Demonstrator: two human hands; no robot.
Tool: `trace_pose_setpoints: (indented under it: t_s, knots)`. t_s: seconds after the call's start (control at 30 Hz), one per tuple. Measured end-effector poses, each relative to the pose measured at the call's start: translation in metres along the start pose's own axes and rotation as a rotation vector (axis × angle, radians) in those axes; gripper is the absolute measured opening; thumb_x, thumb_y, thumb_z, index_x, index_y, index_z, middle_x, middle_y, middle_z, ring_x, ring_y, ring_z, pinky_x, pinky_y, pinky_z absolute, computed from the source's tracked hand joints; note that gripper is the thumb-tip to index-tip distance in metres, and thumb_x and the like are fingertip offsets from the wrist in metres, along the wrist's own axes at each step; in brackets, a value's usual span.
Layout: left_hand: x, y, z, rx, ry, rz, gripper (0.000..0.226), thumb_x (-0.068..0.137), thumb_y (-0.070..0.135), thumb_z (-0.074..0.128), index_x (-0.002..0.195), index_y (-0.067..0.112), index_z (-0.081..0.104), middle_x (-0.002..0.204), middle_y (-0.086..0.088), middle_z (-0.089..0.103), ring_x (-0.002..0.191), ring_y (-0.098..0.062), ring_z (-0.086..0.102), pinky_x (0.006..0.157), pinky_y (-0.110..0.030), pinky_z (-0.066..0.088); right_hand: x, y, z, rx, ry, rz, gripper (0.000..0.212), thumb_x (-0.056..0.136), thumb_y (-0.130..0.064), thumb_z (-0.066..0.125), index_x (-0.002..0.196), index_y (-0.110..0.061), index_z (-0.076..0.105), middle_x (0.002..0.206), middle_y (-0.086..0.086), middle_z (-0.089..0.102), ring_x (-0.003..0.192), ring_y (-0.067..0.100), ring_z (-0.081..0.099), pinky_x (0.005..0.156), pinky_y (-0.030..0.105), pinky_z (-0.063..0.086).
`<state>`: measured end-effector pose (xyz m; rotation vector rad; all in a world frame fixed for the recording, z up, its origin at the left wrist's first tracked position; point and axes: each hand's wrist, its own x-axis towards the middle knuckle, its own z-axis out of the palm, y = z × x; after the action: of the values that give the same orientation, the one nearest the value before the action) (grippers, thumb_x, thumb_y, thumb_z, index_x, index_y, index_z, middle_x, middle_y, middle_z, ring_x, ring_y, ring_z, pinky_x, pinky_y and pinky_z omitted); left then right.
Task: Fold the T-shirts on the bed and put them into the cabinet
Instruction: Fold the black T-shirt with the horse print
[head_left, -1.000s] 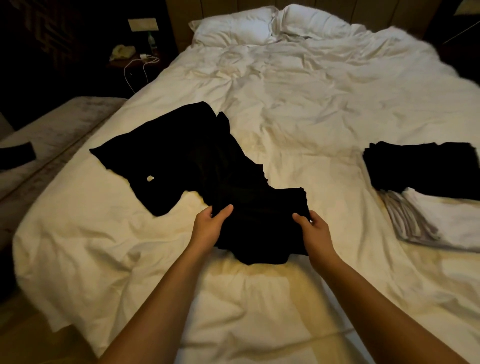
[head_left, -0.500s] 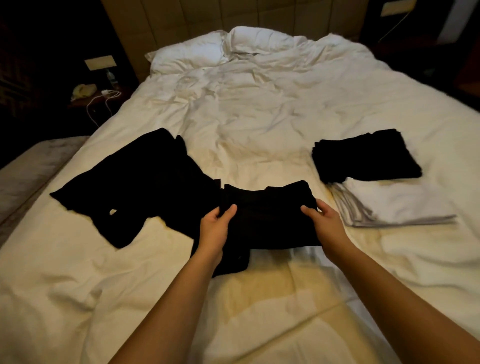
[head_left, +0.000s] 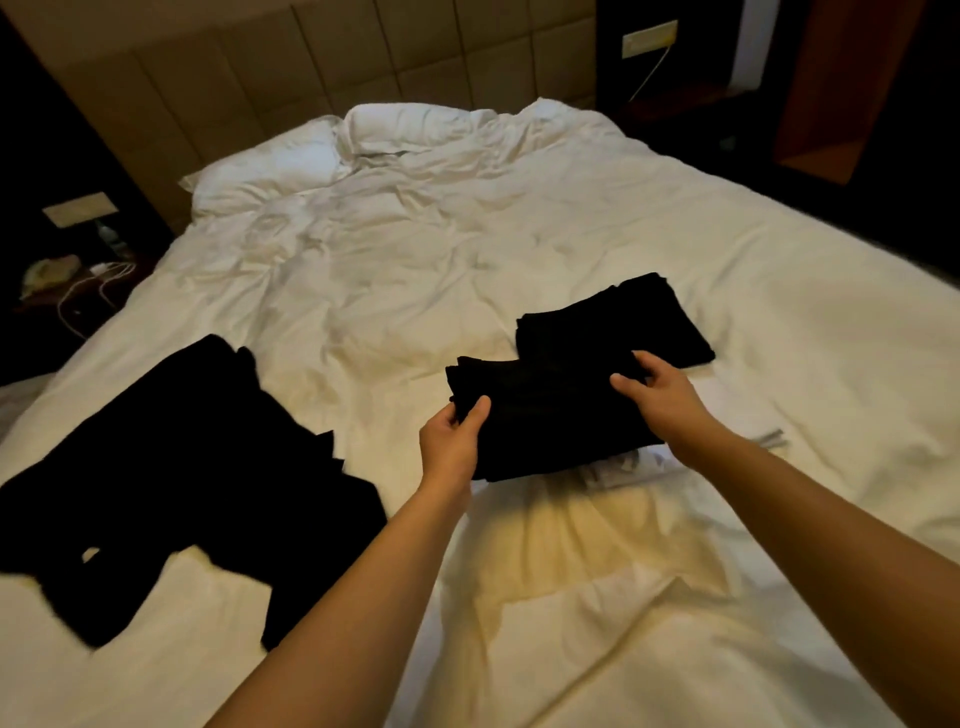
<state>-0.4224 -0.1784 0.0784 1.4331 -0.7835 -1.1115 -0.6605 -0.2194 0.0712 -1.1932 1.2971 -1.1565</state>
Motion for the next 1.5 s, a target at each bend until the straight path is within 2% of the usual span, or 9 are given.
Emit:
trace_pose_setpoints:
  t_s: [0.23,0.5,0.6,0.77,0.9,0.97,1.07,1.2,1.5]
  knots:
    - [0.047,0.016,0.080,-0.031,0.013,0.044,0.036,0.095,0.023,0.069,0.129,0.022,0.059,0.105,0.007,0.067,0.092,-0.009,0.068,0.074,-0.022,0.056,0.066,-0.017,-0.046,-0.166,0.026,-0.017,0.051,0.100,-0.014,0.056,0.149,-0.019,0.041,0.148,0.010,0.048,0.132,0.030,0.049,0.111,0.046,0.040]
    - [0.101,0.013,0.132,0.040,-0.011,0.032,0.039,0.094,0.023,0.069,0.129,0.019,0.054,0.119,0.000,0.064,0.096,-0.013,0.065,0.082,-0.027,0.056,0.130,-0.011,-0.069,-0.331,0.146,-0.052,0.044,0.099,-0.013,0.055,0.143,-0.016,0.050,0.135,0.008,0.057,0.118,0.025,0.056,0.093,0.029,0.042]
    - [0.124,0.014,0.143,0.212,-0.021,0.070,0.037,0.092,0.023,0.069,0.125,0.021,0.052,0.124,-0.002,0.063,0.104,-0.019,0.064,0.091,-0.035,0.055,0.151,-0.007,-0.072,-0.492,0.162,-0.113,0.043,0.100,-0.016,0.051,0.142,-0.016,0.050,0.135,0.008,0.059,0.122,0.028,0.055,0.091,0.025,0.037]
    - [0.138,0.012,0.146,0.576,0.015,0.103,0.054,0.094,0.025,0.066,0.139,0.013,0.039,0.128,-0.009,0.059,0.099,-0.024,0.060,0.078,-0.031,0.048,0.175,0.009,-0.071,-0.666,0.124,-0.074,0.049,0.100,-0.017,0.051,0.148,-0.012,0.042,0.138,0.015,0.057,0.124,0.035,0.053,0.096,0.034,0.041]
    - [0.136,0.011,0.153,0.983,0.124,0.589,0.066,0.093,0.019,0.062,0.151,0.012,0.032,0.148,-0.011,0.041,0.138,-0.030,0.037,0.112,-0.041,0.033,0.179,0.014,-0.061,-1.072,0.270,-0.226,0.057,0.094,-0.023,0.060,0.146,-0.010,0.041,0.132,0.023,0.049,0.117,0.042,0.050,0.093,0.048,0.043]
    - [0.133,0.010,0.165,1.137,-0.068,0.803,0.055,0.096,0.018,0.054,0.149,0.012,0.040,0.153,-0.012,0.039,0.145,-0.032,0.029,0.117,-0.042,0.024,0.177,0.015,-0.048,-1.133,0.241,-0.450,0.056,0.092,-0.027,0.061,0.144,-0.010,0.047,0.136,0.022,0.049,0.122,0.043,0.048,0.096,0.050,0.042]
    - [0.138,-0.004,0.172,1.435,-0.333,0.655,0.056,0.106,0.040,0.034,0.157,0.019,0.024,0.166,-0.012,0.012,0.154,-0.029,0.002,0.125,-0.044,0.003,0.176,0.023,-0.032,-1.232,-0.002,-0.389,0.058,0.101,-0.046,0.040,0.153,-0.020,0.034,0.159,0.013,0.030,0.147,0.033,0.025,0.117,0.046,0.024]
    - [0.148,-0.022,0.161,1.434,-0.318,0.472,0.066,0.102,0.061,0.021,0.160,0.030,0.011,0.168,-0.007,0.001,0.154,-0.023,-0.007,0.123,-0.047,-0.008,0.172,0.041,-0.029,-1.323,-0.119,-0.158,0.066,0.102,-0.059,0.018,0.159,-0.029,0.003,0.167,0.005,-0.004,0.153,0.022,-0.009,0.123,0.039,-0.004]
    - [0.147,-0.016,0.139,1.488,-0.417,0.463,0.068,0.100,0.066,0.018,0.159,0.038,0.000,0.168,-0.003,-0.008,0.153,-0.018,-0.016,0.119,-0.052,-0.019,0.160,0.031,-0.026,-1.383,-0.129,-0.153,0.066,0.102,-0.060,0.016,0.159,-0.031,-0.001,0.167,0.005,-0.004,0.153,0.021,-0.008,0.122,0.040,-0.004]
